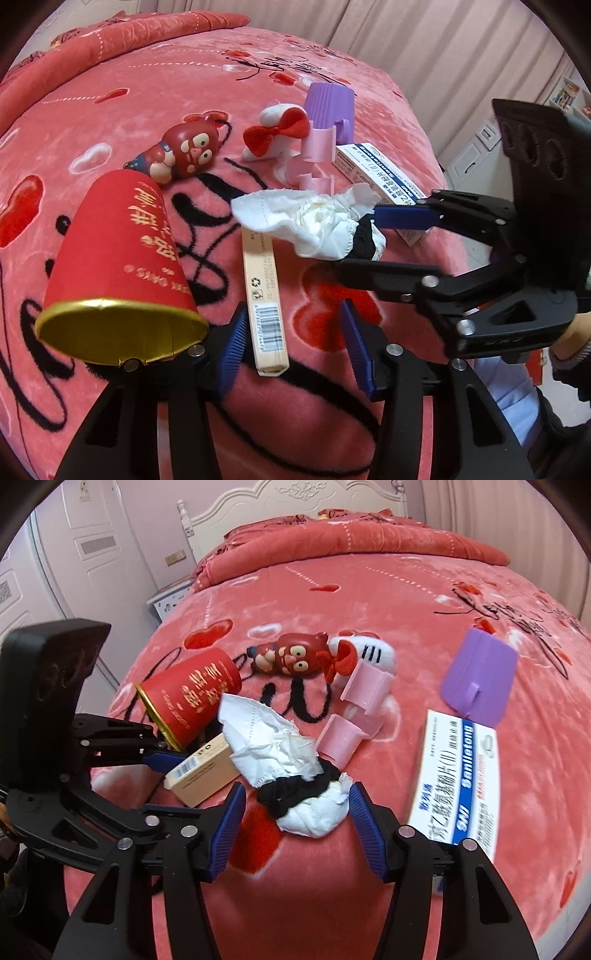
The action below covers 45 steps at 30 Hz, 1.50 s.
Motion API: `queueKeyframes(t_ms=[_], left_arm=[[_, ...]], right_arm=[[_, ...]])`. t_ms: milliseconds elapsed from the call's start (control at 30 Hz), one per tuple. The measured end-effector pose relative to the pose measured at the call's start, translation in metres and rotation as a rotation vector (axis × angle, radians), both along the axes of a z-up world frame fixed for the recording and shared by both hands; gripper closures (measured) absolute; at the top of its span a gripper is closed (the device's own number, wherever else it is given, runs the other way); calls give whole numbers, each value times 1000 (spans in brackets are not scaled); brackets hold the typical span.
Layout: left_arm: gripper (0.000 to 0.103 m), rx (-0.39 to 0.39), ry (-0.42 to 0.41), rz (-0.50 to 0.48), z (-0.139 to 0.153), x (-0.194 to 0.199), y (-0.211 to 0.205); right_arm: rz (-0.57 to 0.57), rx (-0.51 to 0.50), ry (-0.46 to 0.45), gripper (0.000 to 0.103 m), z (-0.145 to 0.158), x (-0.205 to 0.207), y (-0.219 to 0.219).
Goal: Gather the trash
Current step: 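Grasp the wooden stick with the left tool while the right tool grasps the tissue, then carry the wooden stick and tissue with both tools over the orange bucket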
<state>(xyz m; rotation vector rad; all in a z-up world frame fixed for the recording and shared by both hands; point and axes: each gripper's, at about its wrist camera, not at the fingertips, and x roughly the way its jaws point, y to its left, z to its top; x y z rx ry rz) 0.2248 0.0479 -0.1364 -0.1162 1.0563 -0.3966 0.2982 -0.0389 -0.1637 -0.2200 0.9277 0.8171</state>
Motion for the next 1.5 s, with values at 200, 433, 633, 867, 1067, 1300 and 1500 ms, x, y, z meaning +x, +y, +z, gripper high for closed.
queueKeyframes(t_ms=[200, 433, 633, 867, 1067, 1300, 1500], left_arm=[[67, -3, -2, 15, -7, 7, 5], [85, -3, 2, 25, -1, -3, 11], [86, 15, -10, 1, 12, -33, 1], [86, 36, -28, -13, 31, -86, -14], [86, 54, -42, -27, 46, -142, -26], [86, 53, -69, -50, 61, -184, -47], [86, 71, -90, -80, 65, -195, -68]], right_arm=[[-10, 17, 10, 59, -6, 8, 2], [-26, 28, 0, 62, -1, -10, -7], [-52, 60, 31, 62, 9, -49, -30], [-97, 110, 51, 62, 27, -110, -63], [-113, 151, 52, 62, 42, -171, -85], [-139, 200, 30, 62, 60, -223, -113], [-175, 223, 14, 62, 66, -246, -134]])
